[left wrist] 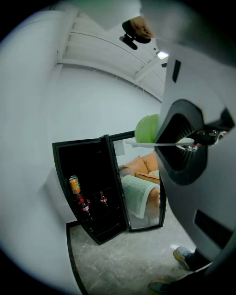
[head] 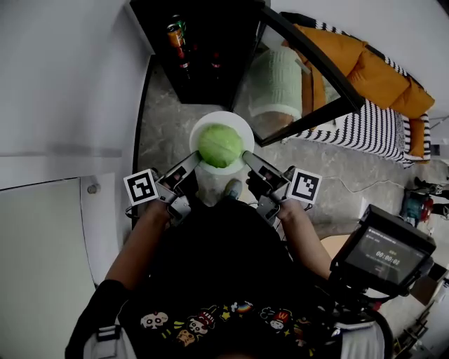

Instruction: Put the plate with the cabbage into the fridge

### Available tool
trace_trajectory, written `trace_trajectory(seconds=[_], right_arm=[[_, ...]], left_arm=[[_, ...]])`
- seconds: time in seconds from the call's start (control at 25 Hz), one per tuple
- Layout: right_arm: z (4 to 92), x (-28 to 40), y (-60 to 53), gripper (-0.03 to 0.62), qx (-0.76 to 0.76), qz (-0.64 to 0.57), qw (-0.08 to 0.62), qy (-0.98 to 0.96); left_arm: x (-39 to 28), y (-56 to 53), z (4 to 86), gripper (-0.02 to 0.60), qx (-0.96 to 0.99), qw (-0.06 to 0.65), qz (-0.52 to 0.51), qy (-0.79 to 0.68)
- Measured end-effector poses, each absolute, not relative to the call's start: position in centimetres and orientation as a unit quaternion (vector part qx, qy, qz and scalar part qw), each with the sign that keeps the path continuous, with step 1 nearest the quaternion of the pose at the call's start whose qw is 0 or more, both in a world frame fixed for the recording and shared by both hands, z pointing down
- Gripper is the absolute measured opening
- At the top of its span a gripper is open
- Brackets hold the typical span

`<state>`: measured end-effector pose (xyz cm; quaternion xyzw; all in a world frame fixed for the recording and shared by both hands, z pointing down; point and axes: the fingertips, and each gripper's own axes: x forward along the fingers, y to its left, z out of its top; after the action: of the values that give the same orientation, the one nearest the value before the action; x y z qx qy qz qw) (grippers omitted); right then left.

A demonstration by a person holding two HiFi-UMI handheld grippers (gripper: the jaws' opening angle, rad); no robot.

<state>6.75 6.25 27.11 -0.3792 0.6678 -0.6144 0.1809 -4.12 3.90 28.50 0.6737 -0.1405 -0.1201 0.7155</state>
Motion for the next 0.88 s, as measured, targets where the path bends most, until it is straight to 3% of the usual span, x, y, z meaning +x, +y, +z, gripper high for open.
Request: trace_trajectory(seconds=[0.88], right_arm=[[27.1,4.9,7.0,0.021,-0.329,-0.627,0.145,0.692]], left_arm=[[-6.2,5.9,28.4,0.009,0.67,0.704,-0.152,-0.181]])
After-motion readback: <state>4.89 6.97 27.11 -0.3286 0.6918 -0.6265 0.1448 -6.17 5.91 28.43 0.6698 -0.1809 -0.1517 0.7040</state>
